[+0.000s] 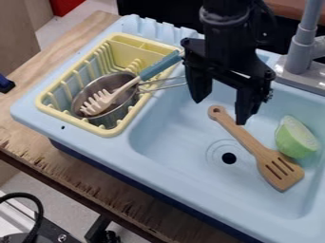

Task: Moving out the wooden spatula from the sink

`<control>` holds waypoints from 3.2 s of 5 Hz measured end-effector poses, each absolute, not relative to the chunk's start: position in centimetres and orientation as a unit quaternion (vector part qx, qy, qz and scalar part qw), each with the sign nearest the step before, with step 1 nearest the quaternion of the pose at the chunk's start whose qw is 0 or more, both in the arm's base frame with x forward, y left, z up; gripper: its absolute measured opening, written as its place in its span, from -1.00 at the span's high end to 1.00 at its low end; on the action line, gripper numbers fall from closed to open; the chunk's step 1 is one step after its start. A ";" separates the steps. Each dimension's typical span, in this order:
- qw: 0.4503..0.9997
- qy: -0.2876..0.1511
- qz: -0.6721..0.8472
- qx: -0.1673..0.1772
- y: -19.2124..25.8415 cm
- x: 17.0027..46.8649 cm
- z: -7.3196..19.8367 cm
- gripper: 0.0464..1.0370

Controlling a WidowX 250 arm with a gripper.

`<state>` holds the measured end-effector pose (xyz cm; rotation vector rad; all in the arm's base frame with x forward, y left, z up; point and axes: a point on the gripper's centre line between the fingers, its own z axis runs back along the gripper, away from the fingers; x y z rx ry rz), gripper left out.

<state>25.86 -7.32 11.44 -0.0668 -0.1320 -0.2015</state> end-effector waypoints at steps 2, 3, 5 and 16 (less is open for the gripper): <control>0.997 -0.056 -0.015 -0.060 -8.1 26.0 9.7 -0.92; 0.994 -0.059 0.048 -0.073 -8.3 26.1 8.6 -0.92; 0.958 -0.054 0.275 -0.051 -6.4 26.7 8.0 -0.92; 0.854 -0.049 0.517 0.019 -6.9 29.5 1.6 -0.92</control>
